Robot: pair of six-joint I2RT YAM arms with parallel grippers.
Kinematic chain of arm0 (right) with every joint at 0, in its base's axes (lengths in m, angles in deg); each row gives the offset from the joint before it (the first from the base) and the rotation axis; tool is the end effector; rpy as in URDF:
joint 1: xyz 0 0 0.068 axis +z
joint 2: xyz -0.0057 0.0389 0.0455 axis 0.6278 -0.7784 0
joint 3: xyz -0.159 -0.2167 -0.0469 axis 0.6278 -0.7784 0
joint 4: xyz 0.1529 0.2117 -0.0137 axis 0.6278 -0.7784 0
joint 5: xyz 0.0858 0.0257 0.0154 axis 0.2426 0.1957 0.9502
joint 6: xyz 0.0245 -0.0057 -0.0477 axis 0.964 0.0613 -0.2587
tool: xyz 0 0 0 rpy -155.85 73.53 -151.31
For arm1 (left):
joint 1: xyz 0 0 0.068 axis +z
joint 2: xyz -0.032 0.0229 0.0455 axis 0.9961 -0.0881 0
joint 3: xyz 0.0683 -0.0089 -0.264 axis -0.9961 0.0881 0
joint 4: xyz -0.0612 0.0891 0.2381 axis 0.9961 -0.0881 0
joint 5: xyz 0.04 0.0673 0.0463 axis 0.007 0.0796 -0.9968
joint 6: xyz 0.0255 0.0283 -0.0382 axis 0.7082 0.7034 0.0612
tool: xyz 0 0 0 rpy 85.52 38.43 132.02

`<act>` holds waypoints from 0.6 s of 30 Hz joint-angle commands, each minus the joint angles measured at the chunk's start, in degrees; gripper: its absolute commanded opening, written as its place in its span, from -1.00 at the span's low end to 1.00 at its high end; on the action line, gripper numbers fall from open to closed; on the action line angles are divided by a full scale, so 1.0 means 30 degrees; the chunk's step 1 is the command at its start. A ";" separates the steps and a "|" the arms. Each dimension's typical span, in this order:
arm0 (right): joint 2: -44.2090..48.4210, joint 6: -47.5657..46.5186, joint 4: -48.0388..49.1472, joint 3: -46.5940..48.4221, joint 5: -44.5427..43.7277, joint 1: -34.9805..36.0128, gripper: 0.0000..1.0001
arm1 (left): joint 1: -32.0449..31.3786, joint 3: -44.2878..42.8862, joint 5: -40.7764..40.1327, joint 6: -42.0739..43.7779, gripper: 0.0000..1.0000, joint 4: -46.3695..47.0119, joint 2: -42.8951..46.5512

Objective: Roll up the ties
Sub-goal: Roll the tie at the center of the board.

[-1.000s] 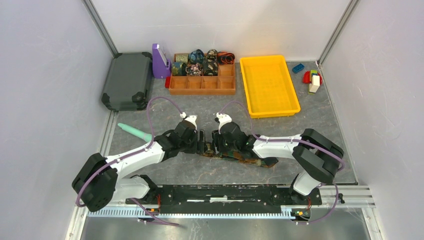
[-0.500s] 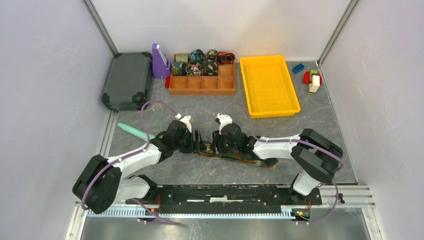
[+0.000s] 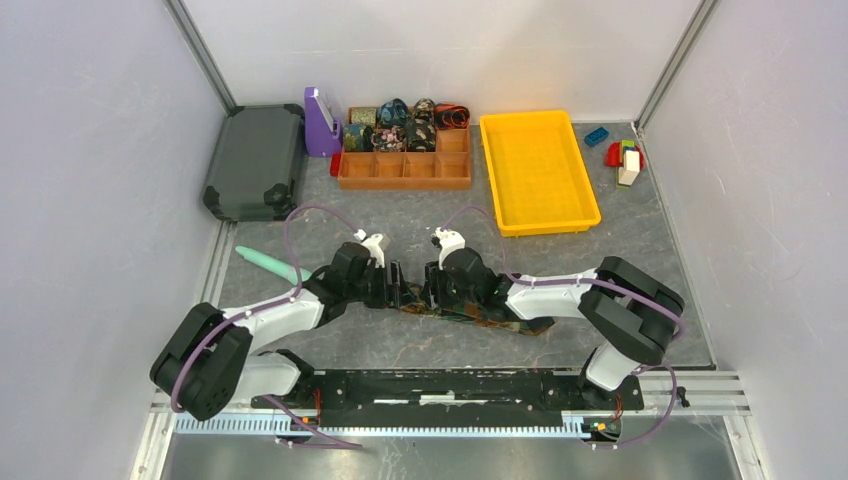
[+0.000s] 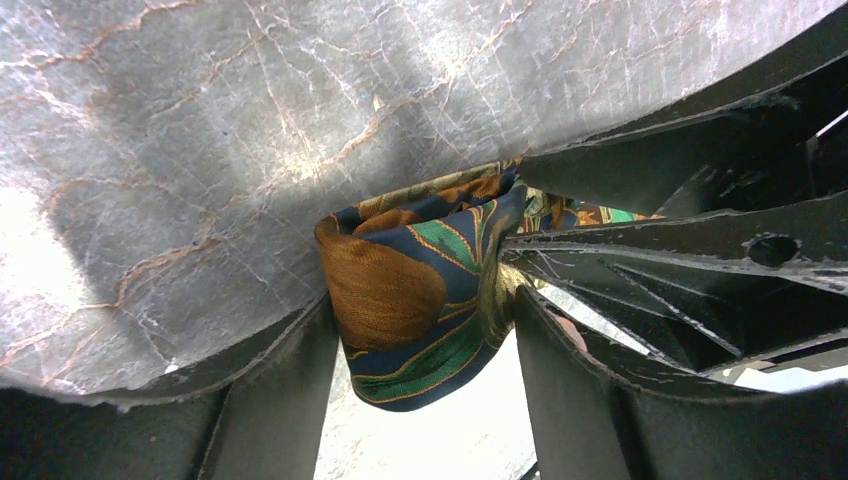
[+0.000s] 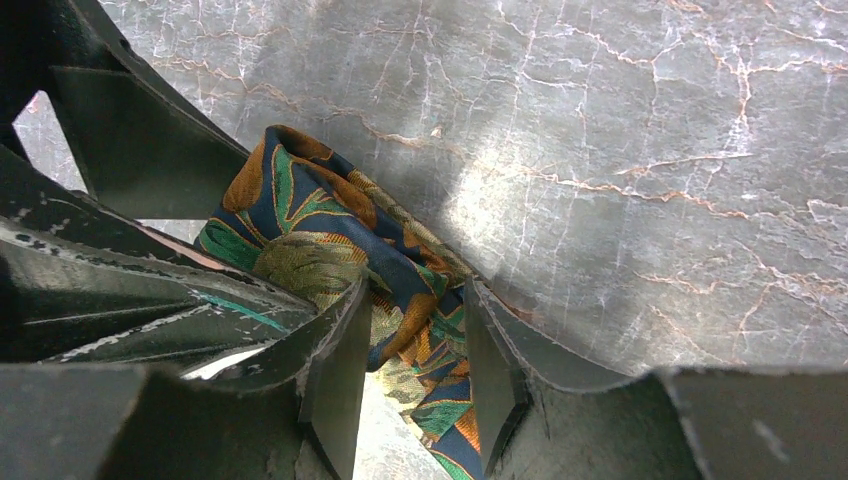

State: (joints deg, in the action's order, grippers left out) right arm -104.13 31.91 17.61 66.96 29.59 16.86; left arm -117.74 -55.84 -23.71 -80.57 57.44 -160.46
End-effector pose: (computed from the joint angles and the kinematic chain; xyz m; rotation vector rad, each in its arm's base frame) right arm 0.1806 0.2605 0.1468 -0.3720 2.3145 0.7597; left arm 0.1824 -0.1294 0.1492 0.1704 2.4463 -0.8726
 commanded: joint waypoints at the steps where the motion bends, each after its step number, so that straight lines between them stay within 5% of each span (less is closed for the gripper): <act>1: -0.0822 -0.0192 -0.1374 -0.0695 0.0113 0.0069 -0.11 | 0.0092 0.0313 0.0689 -0.0361 0.40 0.1408 -0.0430; 18: -0.0210 -0.0609 -0.2326 0.0392 -0.0183 0.0054 -0.08 | 0.0064 0.0659 0.0473 -0.0723 -0.08 0.1327 0.0710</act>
State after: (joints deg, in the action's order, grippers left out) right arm -104.44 32.26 18.14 66.99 29.76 16.84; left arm -117.28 -54.03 -22.05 -80.65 62.51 -161.55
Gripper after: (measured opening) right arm 0.455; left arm 0.480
